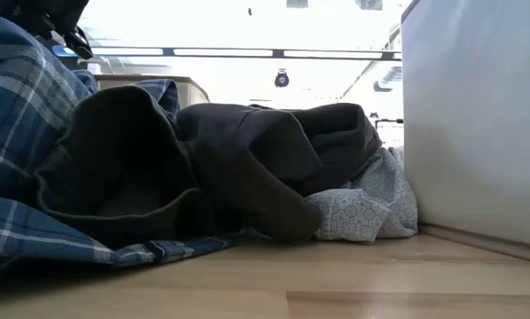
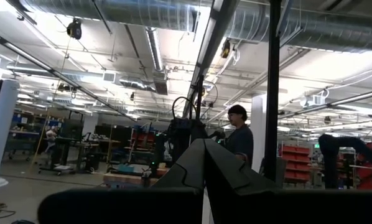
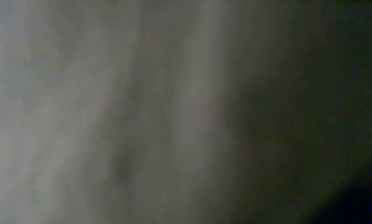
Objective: Sort clothes
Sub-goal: Put the white shirt into the bottom laundry bin
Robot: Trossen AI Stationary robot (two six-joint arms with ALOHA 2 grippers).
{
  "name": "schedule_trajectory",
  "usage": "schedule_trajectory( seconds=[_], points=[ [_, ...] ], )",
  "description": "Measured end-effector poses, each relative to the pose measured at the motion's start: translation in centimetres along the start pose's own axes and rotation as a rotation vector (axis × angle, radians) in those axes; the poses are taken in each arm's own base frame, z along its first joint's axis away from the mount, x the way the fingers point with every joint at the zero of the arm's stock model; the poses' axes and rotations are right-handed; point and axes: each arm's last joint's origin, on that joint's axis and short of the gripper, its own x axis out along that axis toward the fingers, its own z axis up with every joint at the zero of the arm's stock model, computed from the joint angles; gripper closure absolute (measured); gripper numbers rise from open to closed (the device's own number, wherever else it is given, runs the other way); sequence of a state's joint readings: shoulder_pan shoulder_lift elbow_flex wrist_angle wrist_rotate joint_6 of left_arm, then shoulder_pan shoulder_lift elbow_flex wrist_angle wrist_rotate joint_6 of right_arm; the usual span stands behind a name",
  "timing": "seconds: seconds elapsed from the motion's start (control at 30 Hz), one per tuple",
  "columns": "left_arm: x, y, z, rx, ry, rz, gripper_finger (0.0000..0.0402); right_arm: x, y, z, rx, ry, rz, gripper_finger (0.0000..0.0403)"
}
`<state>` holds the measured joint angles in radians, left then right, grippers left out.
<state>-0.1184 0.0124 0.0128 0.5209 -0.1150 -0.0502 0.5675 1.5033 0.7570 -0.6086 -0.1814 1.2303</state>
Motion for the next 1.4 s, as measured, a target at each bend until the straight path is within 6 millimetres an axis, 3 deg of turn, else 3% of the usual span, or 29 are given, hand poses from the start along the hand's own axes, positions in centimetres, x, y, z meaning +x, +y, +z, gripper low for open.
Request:
schedule_trajectory(
  seconds=[0.17,0.33,0.43,0.57,0.7,0.9,1.0,1.2,1.4],
  points=[
    [0.0,0.0,0.0,0.000,0.000,0.001,0.0401,-5.2,2.4,-0.6,-0.027,0.010,0.061,0.0248],
    [0.0,0.0,0.0,0.000,-0.002,0.008,0.0401,-10.6,4.1,-3.9,0.014,-0.018,0.007,0.0254],
    [0.0,0.0,0.0,0.000,-0.001,0.013,0.0401,-12.2,3.9,-6.0,0.110,-0.074,-0.101,0.0261],
    [0.0,0.0,0.0,0.001,-0.001,0.013,0.0401,-11.4,2.7,-8.2,0.290,-0.073,-0.266,0.0275],
    [0.0,0.0,0.0,0.001,-0.001,0.013,0.0401,-7.5,1.6,-8.9,0.268,-0.032,-0.342,0.0287],
    [0.0,0.0,0.0,0.000,0.000,0.013,0.0401,-0.5,0.4,-7.1,0.150,-0.074,-0.056,0.0291],
    [0.0,0.1,0.0,0.000,-0.001,0.022,0.0401,0.8,-0.1,-6.0,0.093,-0.087,0.046,0.0291],
    [0.0,0.1,0.0,-0.001,-0.002,0.030,0.0401,-0.9,0.0,-5.3,0.043,0.046,-0.085,0.0305],
    [0.0,0.1,0.0,0.000,-0.001,0.030,0.0401,-6.6,2.3,-5.5,0.015,0.058,-0.200,0.0336]
  ],
)
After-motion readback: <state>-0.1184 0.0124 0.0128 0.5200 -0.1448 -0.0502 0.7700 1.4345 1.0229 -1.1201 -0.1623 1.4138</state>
